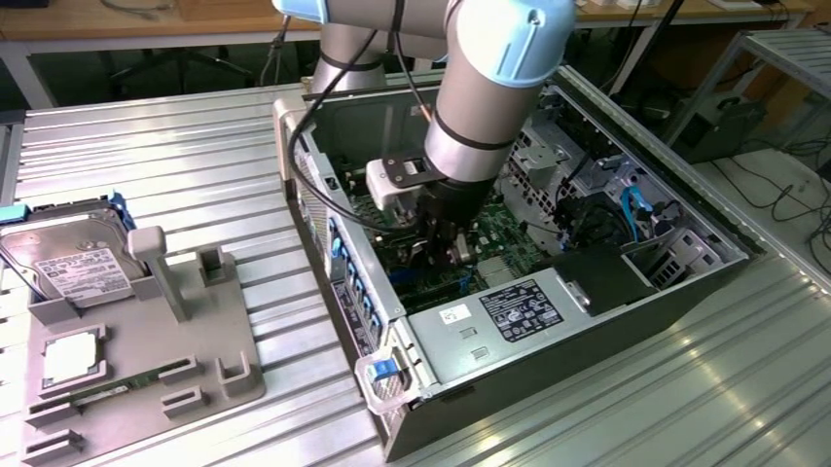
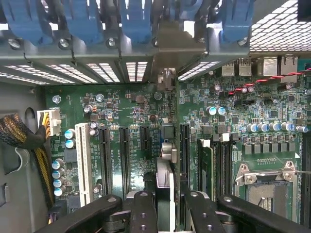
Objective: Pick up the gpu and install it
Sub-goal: 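Insert the gpu into the slot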
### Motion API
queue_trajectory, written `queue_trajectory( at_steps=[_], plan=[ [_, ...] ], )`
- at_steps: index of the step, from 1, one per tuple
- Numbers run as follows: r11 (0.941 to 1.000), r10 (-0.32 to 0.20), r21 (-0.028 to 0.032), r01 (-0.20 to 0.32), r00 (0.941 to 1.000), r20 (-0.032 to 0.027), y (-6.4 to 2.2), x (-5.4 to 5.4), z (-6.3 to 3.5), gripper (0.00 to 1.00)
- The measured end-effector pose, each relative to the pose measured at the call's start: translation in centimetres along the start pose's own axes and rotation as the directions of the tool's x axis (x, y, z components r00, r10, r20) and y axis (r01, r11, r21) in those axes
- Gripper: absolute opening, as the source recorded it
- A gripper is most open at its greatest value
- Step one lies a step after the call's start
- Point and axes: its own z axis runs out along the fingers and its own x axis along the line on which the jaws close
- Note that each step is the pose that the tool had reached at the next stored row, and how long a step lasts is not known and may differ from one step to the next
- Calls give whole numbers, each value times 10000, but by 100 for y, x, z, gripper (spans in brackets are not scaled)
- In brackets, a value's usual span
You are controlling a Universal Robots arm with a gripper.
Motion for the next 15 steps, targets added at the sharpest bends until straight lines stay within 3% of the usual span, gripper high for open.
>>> queue_trajectory(
  at_steps=[1,2,3,4,5,6,15],
  plan=[
    [10000,0,0,0,10000,-32,0,2,19,27],
    [10000,1,6,-1,9999,-154,0,-1,21,27],
    [10000,1,7,-1,9999,-170,0,-5,20,27],
    [10000,1,6,-1,9999,-170,0,-5,39,27],
    [10000,1,7,-1,9999,-169,1,-13,-44,27],
    [10000,2,7,-2,9999,-169,1,-14,-56,27],
    [10000,1,7,-1,9999,-170,1,-14,-56,27]
  ],
)
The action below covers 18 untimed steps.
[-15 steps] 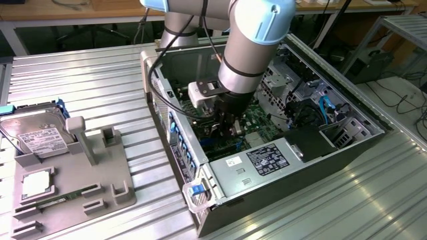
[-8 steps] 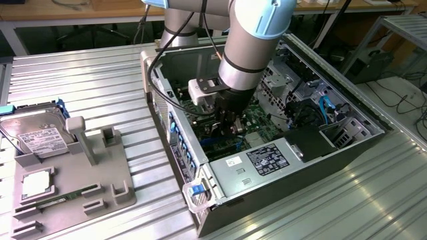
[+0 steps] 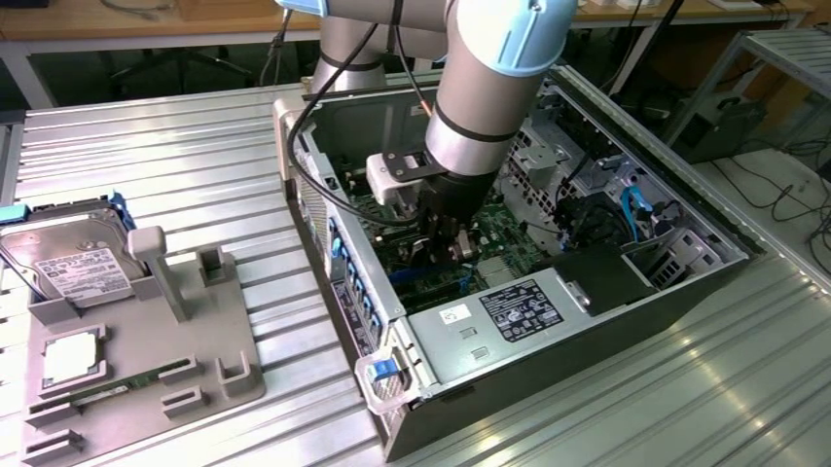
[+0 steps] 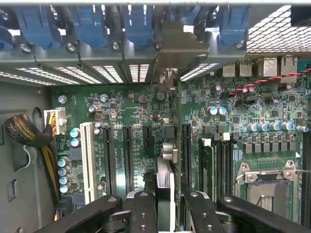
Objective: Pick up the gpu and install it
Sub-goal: 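Insert the gpu into the slot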
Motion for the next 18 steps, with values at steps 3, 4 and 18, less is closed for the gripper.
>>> queue_trajectory(
  at_steps=[3,4,18],
  plan=[
    [10000,0,0,0,10000,0,1,-4,0,27],
    [10000,0,-1,0,10000,-1,2,-12,1,27],
    [10000,-7,-1,7,10000,-4,1,-24,63,27]
  ],
)
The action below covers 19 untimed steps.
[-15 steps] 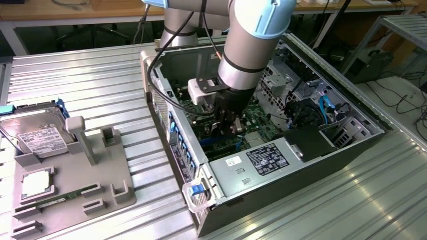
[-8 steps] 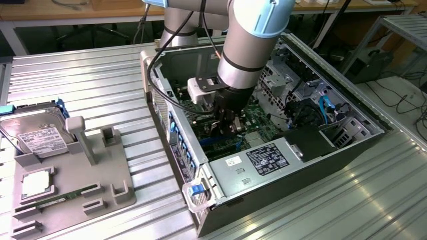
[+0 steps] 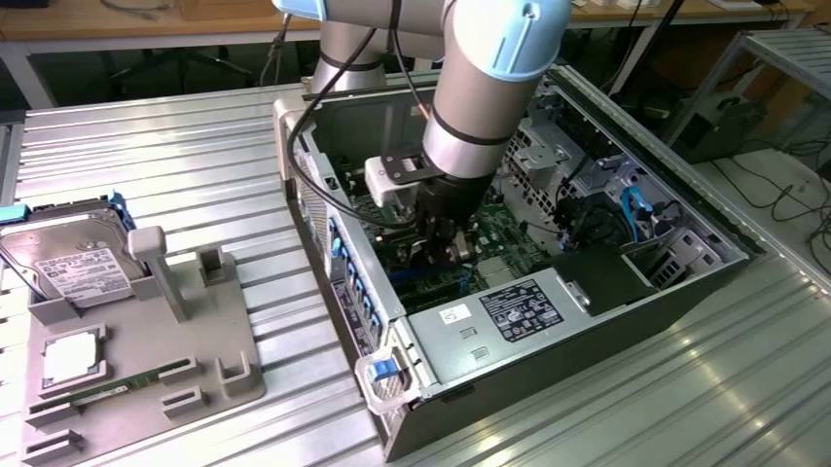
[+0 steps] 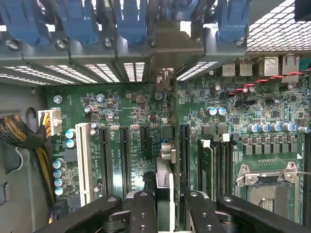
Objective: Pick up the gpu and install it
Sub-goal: 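Insert the gpu into the slot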
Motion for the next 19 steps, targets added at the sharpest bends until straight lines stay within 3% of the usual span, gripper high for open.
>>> queue_trajectory(
  at_steps=[19],
  plan=[
    [10000,0,6,0,10000,-4,1,-23,26,27]
  ],
)
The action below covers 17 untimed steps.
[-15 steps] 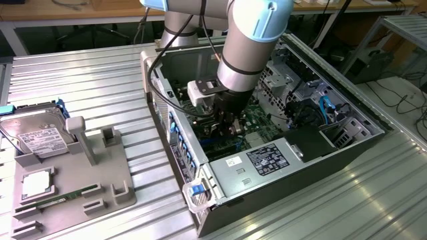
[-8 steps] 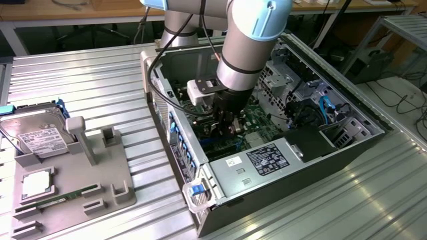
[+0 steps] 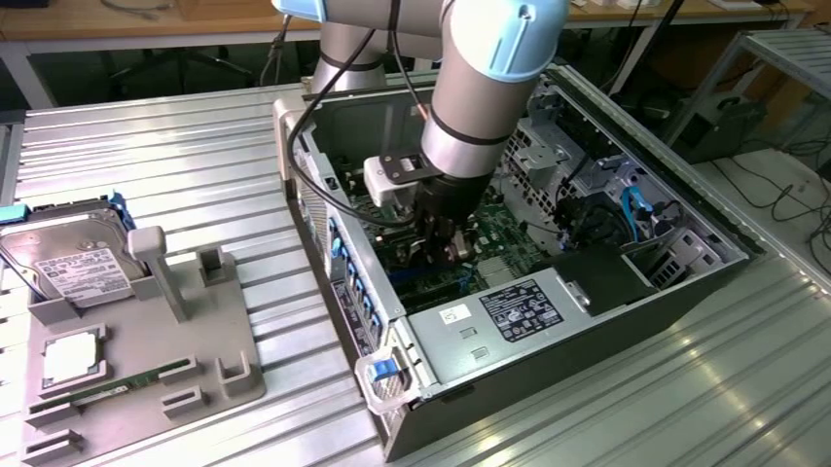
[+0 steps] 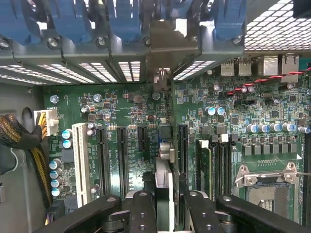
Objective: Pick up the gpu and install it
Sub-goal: 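Insert the gpu into the slot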
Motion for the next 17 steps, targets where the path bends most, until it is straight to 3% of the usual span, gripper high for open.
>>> queue_trajectory(
  at_steps=[17],
  plan=[
    [10000,0,1,0,10000,6,-1,2,43,27]
  ],
)
